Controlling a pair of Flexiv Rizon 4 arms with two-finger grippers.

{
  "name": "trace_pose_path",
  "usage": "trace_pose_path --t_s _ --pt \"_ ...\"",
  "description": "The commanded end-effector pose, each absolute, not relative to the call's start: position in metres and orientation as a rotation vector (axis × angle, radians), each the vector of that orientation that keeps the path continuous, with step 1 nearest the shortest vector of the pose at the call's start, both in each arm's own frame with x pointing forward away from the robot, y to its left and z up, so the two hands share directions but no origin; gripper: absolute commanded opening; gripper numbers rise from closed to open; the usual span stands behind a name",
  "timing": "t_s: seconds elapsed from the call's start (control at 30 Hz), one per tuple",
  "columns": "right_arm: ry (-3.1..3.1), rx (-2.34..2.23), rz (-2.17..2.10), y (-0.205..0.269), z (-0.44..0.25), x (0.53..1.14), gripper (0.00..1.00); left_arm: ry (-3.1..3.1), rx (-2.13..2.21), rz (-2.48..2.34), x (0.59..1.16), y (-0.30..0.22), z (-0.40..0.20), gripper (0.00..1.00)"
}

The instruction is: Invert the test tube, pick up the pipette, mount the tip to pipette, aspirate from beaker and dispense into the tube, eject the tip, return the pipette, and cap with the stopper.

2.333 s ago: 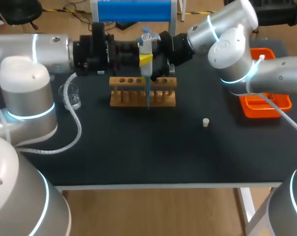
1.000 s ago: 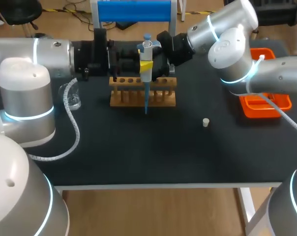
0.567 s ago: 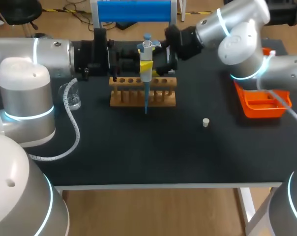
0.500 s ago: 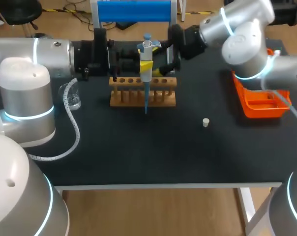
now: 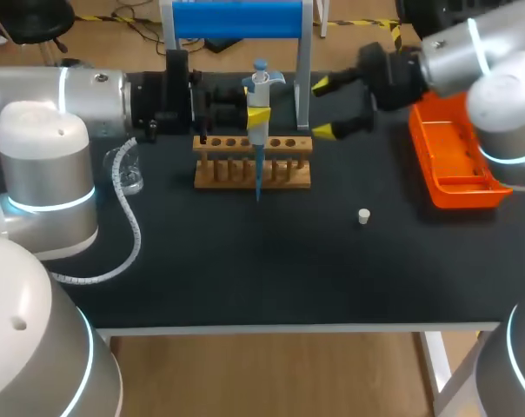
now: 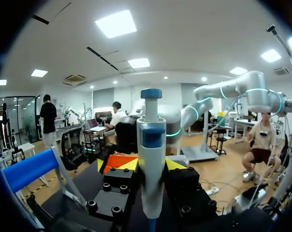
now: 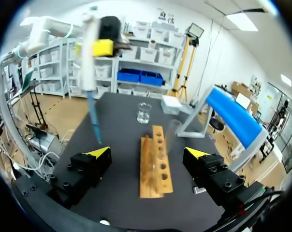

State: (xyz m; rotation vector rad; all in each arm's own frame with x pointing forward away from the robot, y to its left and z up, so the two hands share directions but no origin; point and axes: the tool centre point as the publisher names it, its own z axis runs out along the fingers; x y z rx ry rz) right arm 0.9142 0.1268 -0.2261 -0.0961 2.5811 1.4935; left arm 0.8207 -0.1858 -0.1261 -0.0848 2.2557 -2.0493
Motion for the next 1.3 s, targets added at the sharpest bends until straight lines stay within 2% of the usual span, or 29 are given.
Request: trace_pose_path --t_s 0.03,0.33,0.77,1.3 --pt "2.505 -0.125 1.571 0.08 -0.2 0.862 1.0 2.254 -0.087 -2.049 0.821 -0.186 -0.126 0.0" --pt "2.407 -0.24 1.758 0.088 -0.182 0.833 1.0 2.254 -0.087 -2.049 0.821 -0.186 -0.126 0.0" --pt "2.446 -0.283 1.91 0.138 -0.181 0.824 1.0 2.254 -0.087 -2.049 0.821 -0.186 -0.126 0.0" --pt "2.446 -0.283 1.91 0.138 -0.181 0.824 1.0 2.254 -0.087 -2.049 0.821 -0.186 -0.126 0.0"
